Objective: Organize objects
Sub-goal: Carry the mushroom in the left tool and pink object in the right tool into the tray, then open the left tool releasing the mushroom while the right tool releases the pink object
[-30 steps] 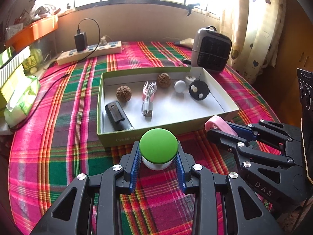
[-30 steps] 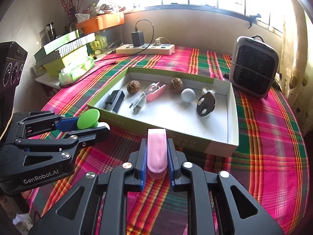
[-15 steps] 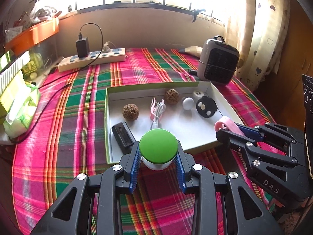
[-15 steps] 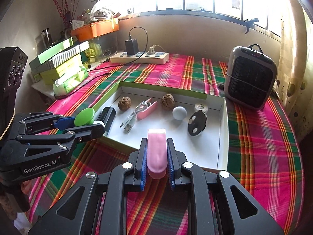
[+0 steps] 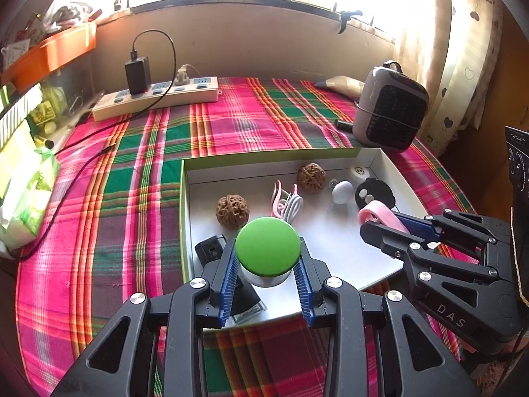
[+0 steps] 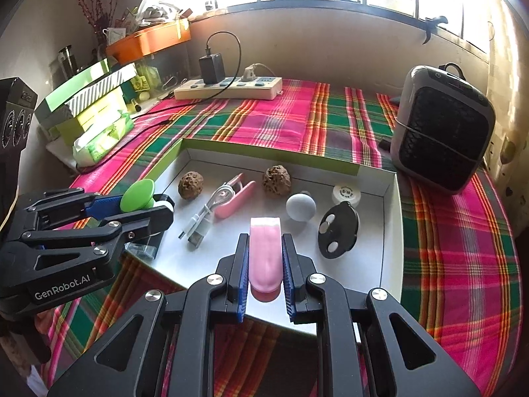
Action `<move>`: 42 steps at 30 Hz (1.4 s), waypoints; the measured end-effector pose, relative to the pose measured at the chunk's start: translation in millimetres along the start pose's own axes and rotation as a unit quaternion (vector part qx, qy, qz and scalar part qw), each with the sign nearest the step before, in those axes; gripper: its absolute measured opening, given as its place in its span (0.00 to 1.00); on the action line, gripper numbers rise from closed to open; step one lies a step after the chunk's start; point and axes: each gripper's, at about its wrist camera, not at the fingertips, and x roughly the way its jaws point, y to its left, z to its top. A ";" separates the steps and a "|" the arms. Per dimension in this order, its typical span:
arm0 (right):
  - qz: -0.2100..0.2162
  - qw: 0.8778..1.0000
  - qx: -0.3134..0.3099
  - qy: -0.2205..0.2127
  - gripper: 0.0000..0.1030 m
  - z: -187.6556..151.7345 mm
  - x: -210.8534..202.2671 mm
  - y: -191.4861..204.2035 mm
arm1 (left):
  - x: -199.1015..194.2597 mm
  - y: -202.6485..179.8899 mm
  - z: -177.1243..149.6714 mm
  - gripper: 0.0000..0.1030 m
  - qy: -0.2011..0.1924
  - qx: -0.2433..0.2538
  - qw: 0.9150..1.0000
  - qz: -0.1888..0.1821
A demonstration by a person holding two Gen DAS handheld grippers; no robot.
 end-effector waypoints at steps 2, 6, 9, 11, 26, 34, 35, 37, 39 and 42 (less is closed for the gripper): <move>0.000 1.000 -0.001 0.003 0.18 1.8 4.1 -0.7 | 3.5 -0.5 1.8 0.30 0.001 0.002 1.000 0.002; 0.006 1.000 0.001 0.013 0.18 5.1 12.7 -1.6 | 10.6 0.8 5.5 0.30 0.005 0.003 1.000 0.004; 0.006 1.000 -0.002 0.016 0.18 6.9 16.6 -1.3 | 17.2 2.4 7.6 0.30 0.009 0.003 1.000 0.006; 0.005 1.000 -0.002 0.018 0.18 8.8 20.5 -1.3 | 21.4 3.0 8.0 0.30 0.013 0.002 1.000 0.007; 0.000 0.999 -0.001 0.037 0.18 11.7 40.4 -5.0 | 38.8 3.8 10.7 0.19 0.025 0.007 1.000 0.010; -0.008 0.999 -0.004 0.038 0.18 15.5 47.3 -6.1 | 42.3 5.2 12.1 0.19 0.027 0.002 1.000 0.011; -0.010 0.999 -0.004 0.038 0.18 16.0 48.2 -6.4 | 42.7 5.3 12.1 0.19 0.027 0.003 1.000 0.012; -0.011 0.999 -0.004 0.037 0.18 17.0 49.5 -7.1 | 42.3 5.3 11.9 0.19 0.027 0.002 1.000 0.012; -0.011 0.999 -0.006 0.037 0.18 17.8 50.0 -6.6 | 42.0 5.9 12.4 0.19 0.027 0.003 1.000 0.012; -0.015 0.999 -0.009 0.035 0.18 17.6 50.2 -5.7 | 42.2 5.2 12.0 0.19 0.026 0.003 1.000 0.014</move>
